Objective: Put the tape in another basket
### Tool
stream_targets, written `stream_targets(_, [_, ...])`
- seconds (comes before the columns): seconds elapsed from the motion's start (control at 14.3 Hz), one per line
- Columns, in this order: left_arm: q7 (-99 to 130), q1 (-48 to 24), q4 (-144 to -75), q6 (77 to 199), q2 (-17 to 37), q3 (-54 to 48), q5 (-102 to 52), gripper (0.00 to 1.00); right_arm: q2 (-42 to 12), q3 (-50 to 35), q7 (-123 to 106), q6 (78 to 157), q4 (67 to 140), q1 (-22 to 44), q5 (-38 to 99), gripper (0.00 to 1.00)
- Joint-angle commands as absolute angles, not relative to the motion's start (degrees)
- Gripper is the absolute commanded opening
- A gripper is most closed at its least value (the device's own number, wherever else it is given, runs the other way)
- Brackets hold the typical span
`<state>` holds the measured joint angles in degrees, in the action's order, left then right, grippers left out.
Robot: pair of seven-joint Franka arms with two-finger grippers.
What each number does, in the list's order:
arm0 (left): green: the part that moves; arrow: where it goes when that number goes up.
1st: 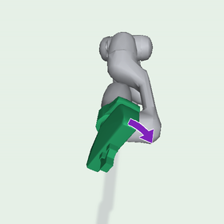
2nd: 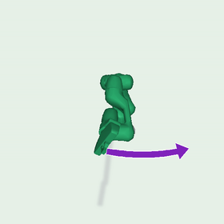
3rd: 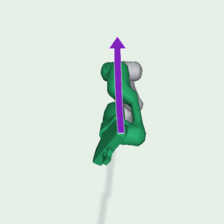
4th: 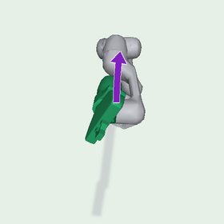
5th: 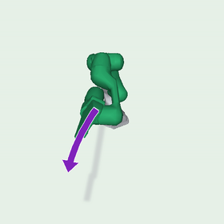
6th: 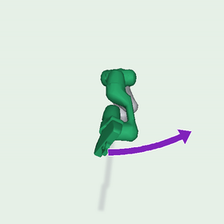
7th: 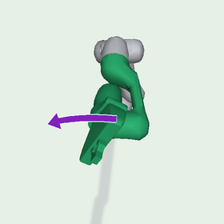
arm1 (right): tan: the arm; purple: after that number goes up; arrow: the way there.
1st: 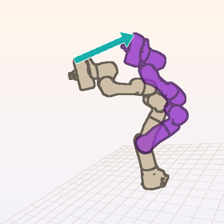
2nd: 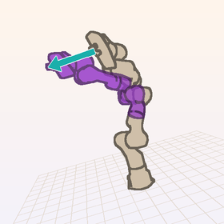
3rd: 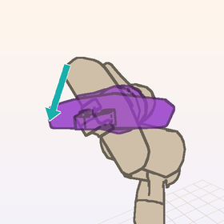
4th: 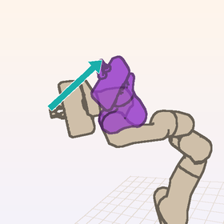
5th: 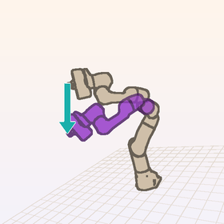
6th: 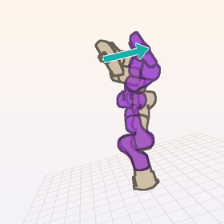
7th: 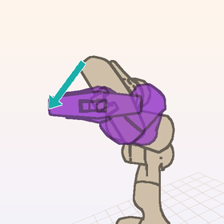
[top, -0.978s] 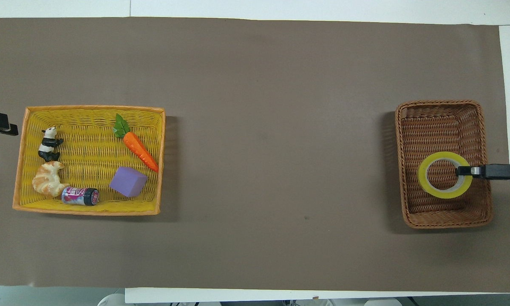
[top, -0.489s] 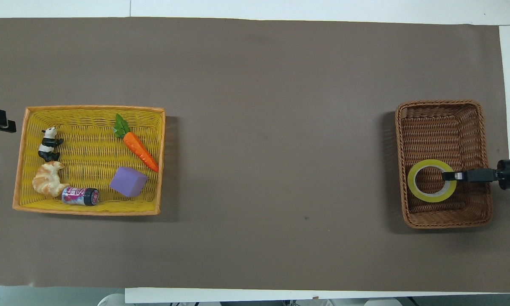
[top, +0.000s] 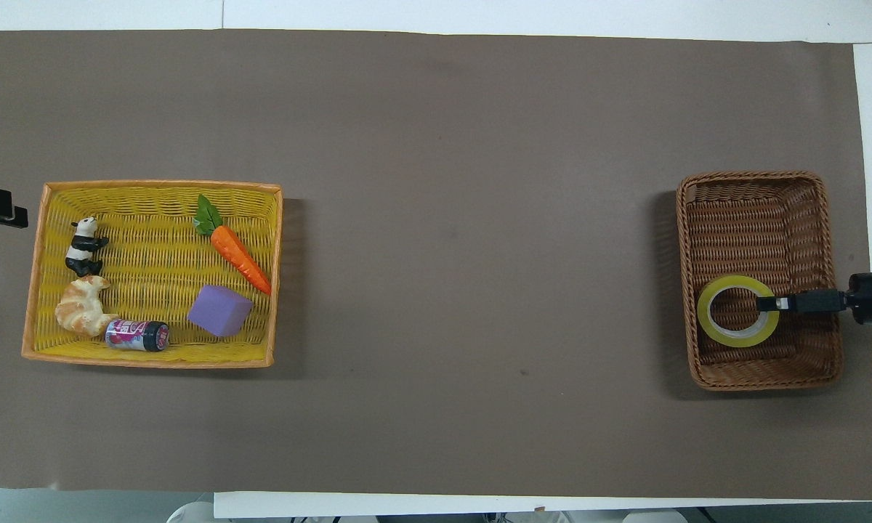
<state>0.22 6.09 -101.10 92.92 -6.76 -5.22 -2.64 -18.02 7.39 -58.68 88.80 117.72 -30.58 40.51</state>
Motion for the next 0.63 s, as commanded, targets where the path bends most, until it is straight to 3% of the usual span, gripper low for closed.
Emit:
stream_targets(0.0, [-0.1, 3.6, -99.1, 89.9, -6.1, -5.4, -0.8, 0.99, -17.8, 7.0, -59.2, 90.1, 116.4, -30.1, 37.3, 1.00])
stream_targets(0.56, [-0.1, 2.0, -96.1, 87.1, -5.2, -6.1, -0.8, 0.99, -11.5, 6.8, -57.5, 98.5, 113.9, -21.4, 25.3, 1.00])
